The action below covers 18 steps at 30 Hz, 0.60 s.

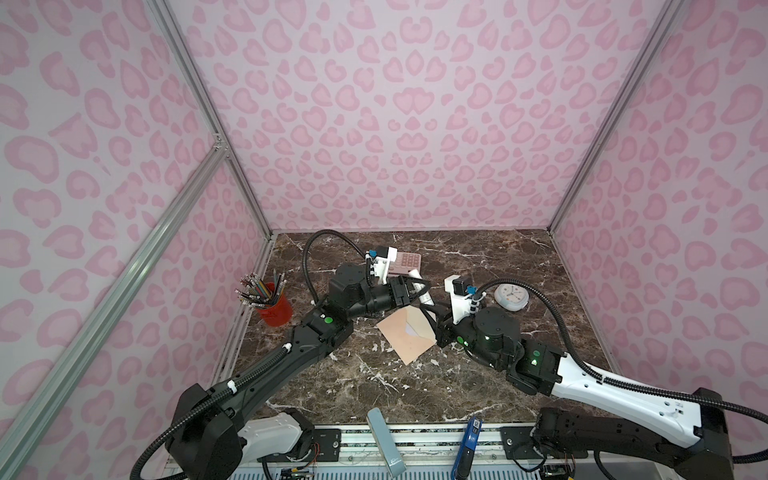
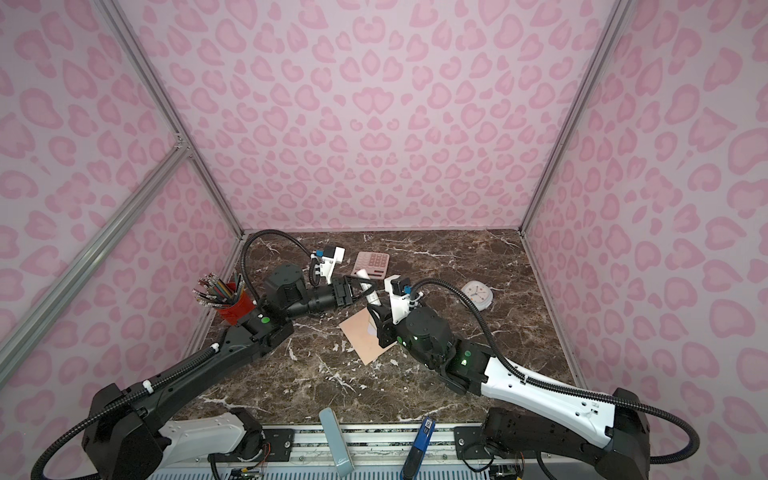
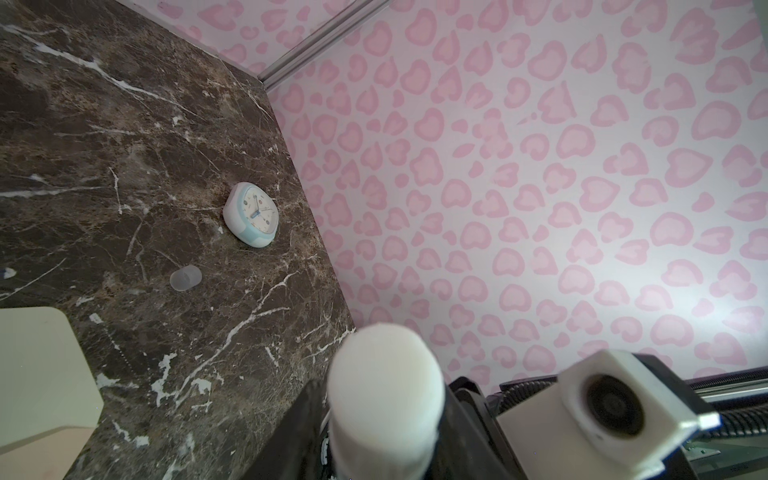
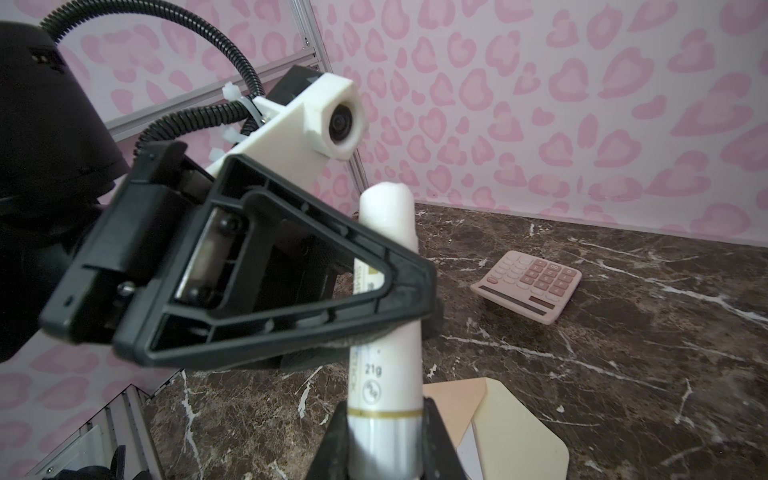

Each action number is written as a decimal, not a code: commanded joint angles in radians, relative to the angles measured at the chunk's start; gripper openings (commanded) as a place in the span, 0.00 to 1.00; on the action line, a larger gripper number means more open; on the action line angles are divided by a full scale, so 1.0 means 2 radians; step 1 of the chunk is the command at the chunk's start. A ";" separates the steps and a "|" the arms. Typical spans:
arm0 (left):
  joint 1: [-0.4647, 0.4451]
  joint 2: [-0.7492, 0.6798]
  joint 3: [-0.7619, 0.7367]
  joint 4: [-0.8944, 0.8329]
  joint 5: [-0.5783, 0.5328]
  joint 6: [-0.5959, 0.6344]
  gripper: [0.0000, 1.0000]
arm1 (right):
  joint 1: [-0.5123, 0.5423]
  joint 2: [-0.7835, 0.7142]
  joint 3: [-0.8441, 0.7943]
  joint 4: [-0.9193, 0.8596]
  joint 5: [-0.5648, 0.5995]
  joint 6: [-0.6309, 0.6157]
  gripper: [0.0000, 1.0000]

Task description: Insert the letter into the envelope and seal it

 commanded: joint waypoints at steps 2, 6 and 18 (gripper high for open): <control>-0.002 0.001 0.004 0.014 0.001 0.004 0.39 | -0.001 -0.003 -0.004 0.023 0.008 0.010 0.18; -0.001 0.000 0.006 0.020 -0.002 0.004 0.38 | 0.000 -0.002 -0.006 0.022 0.003 0.011 0.18; -0.002 0.001 0.005 0.010 -0.014 0.015 0.14 | -0.001 -0.001 -0.010 0.001 -0.010 -0.004 0.36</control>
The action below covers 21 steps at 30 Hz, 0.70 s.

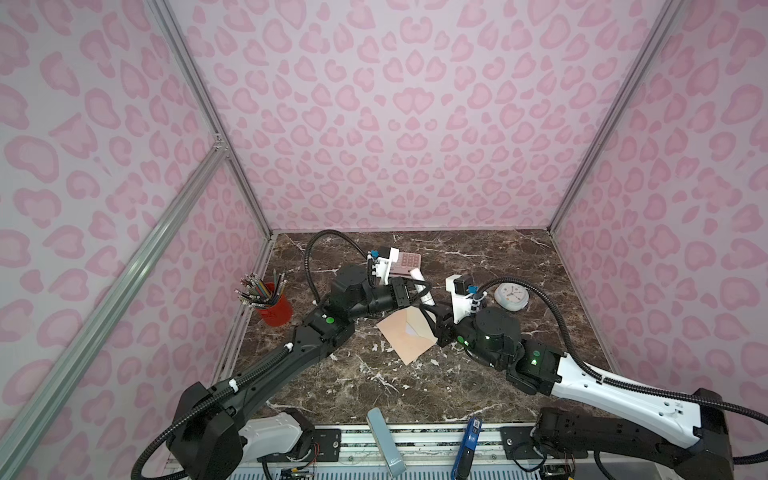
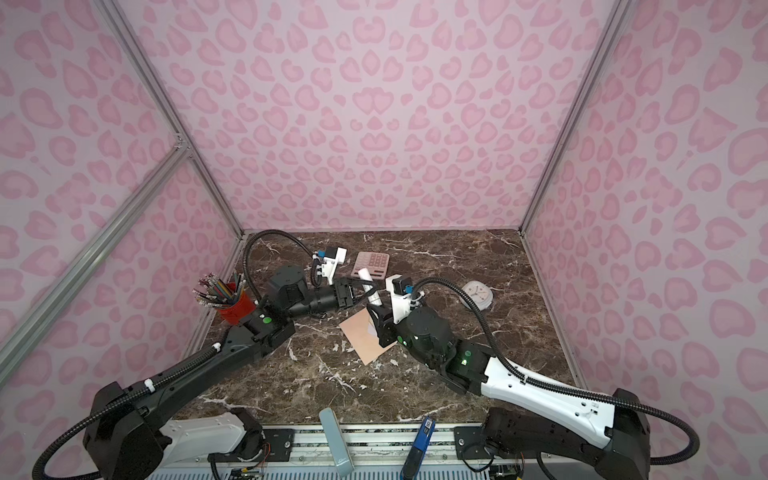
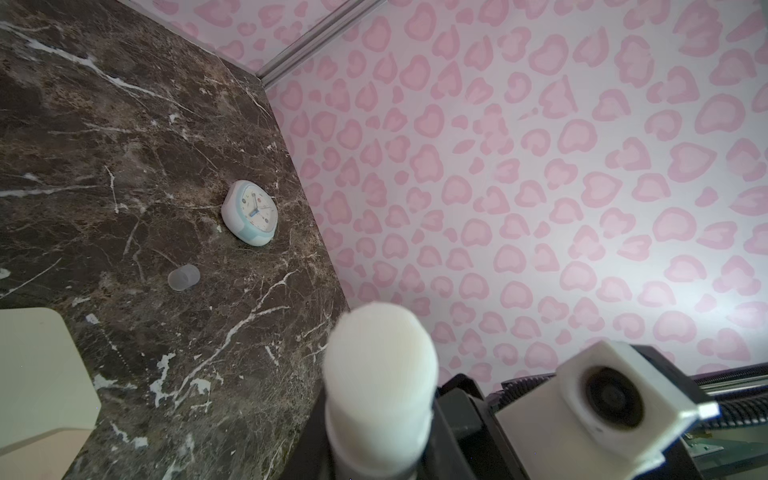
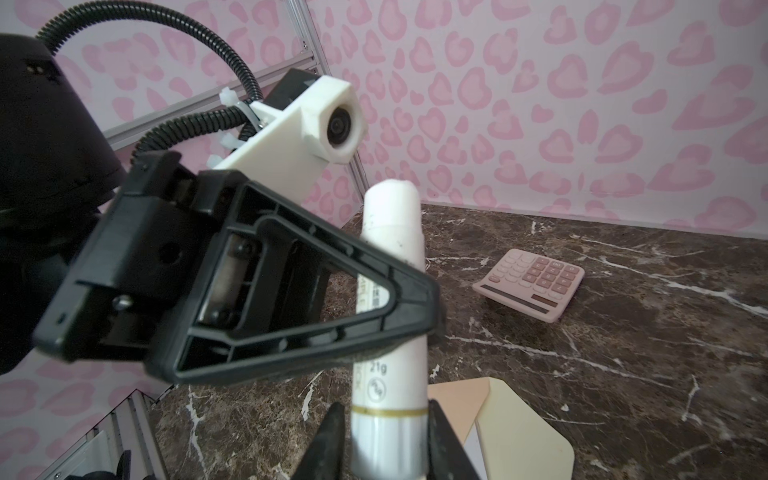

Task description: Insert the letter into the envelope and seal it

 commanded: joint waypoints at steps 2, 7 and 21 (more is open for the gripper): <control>0.001 -0.007 0.005 -0.013 -0.021 0.025 0.12 | -0.001 -0.004 -0.008 -0.013 0.007 -0.013 0.39; 0.004 -0.035 0.012 -0.123 -0.093 0.080 0.08 | -0.019 -0.010 -0.021 -0.034 0.023 -0.015 0.41; 0.046 -0.059 -0.046 -0.254 -0.128 0.102 0.05 | -0.213 0.162 0.084 -0.227 -0.154 0.050 0.33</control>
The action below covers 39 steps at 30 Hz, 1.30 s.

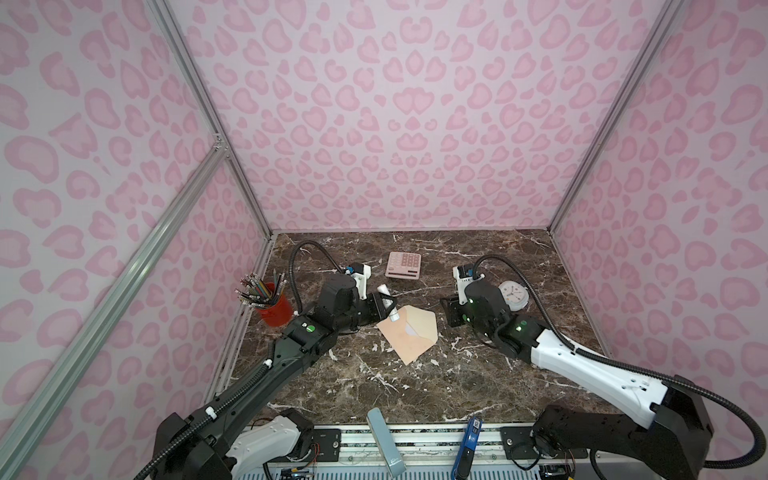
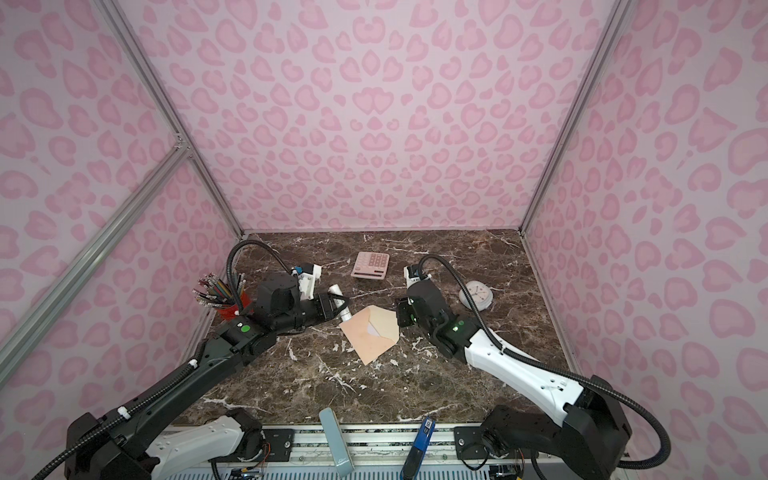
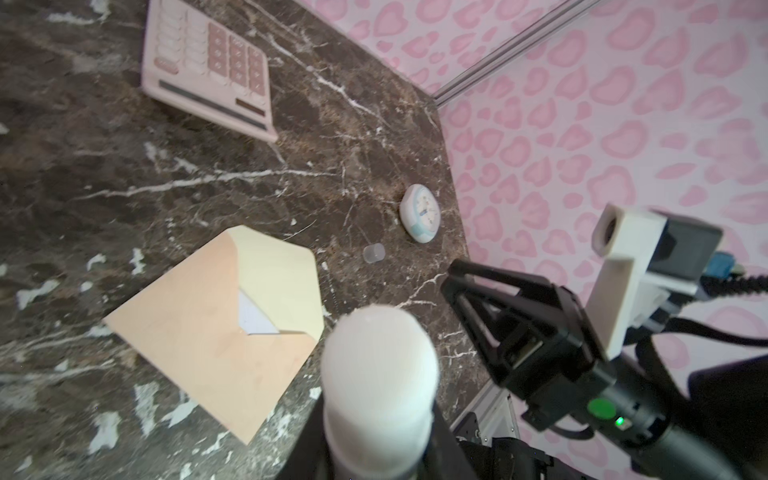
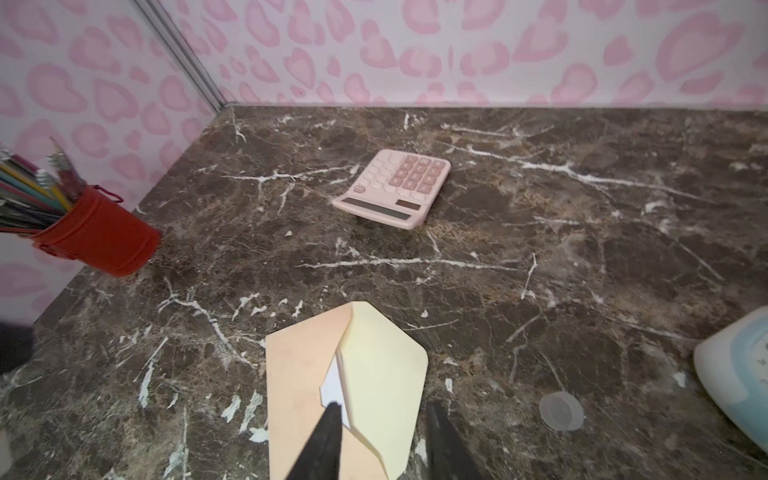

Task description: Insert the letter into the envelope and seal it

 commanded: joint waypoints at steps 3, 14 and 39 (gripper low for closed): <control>0.007 0.023 -0.019 -0.011 0.008 -0.004 0.04 | -0.057 0.104 0.073 -0.115 -0.142 0.030 0.31; 0.019 0.089 -0.037 0.013 0.017 0.001 0.04 | -0.081 0.221 0.129 -0.135 -0.174 0.039 0.29; 0.050 0.268 0.010 0.029 0.068 0.054 0.04 | -0.114 0.315 0.164 -0.109 -0.278 0.000 0.35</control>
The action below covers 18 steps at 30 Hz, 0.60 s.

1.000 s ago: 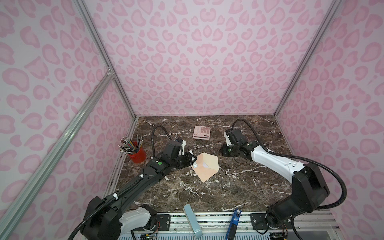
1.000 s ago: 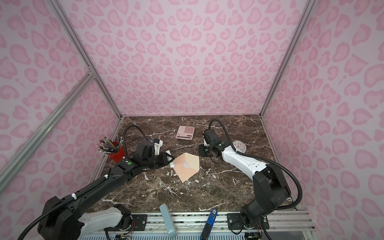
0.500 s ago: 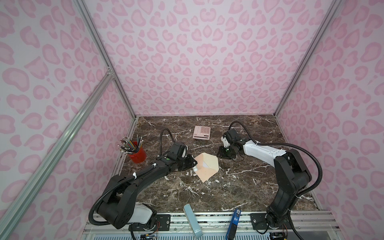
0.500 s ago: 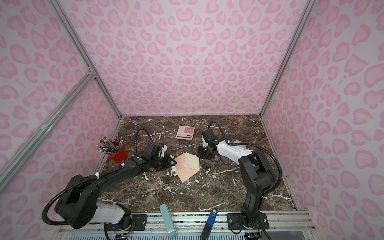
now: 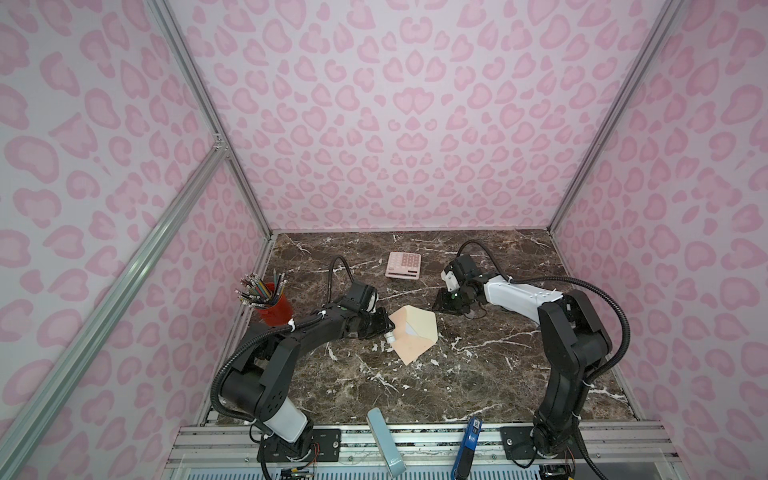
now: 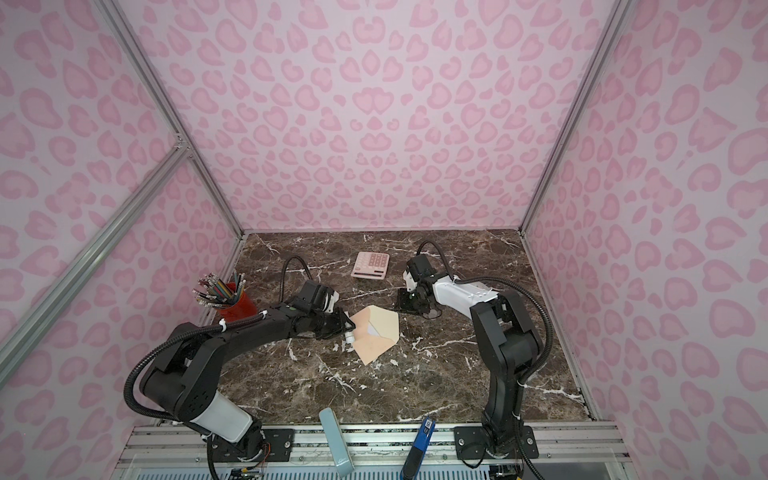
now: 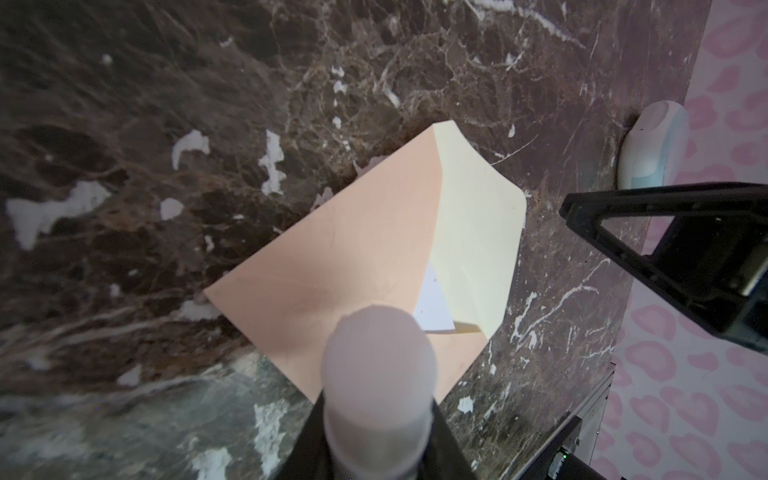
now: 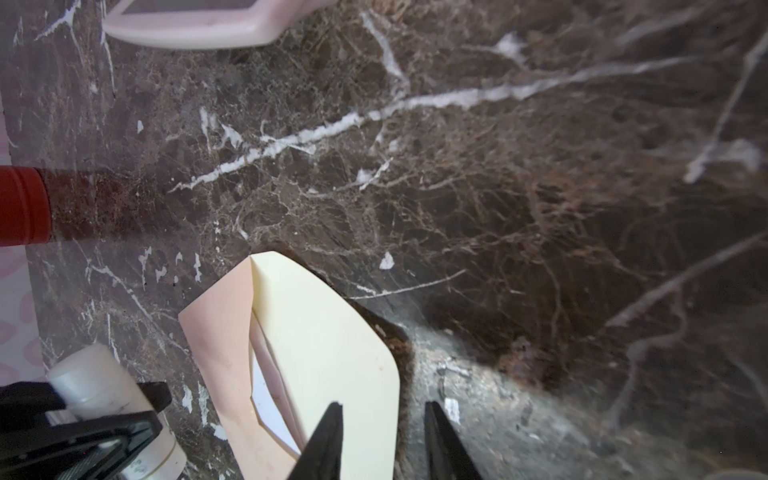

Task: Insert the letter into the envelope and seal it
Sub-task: 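Lower the right gripper onto the cream envelope flap while the left holds the glue stick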

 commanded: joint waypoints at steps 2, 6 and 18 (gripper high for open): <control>0.006 0.016 0.014 0.000 0.020 0.021 0.04 | 0.001 0.019 0.006 -0.002 -0.033 -0.012 0.35; 0.011 0.033 0.023 -0.010 0.026 0.033 0.04 | 0.001 0.031 0.009 -0.003 -0.042 -0.013 0.36; 0.021 0.063 0.033 -0.028 0.030 0.051 0.04 | 0.001 0.048 0.017 -0.001 -0.070 -0.016 0.35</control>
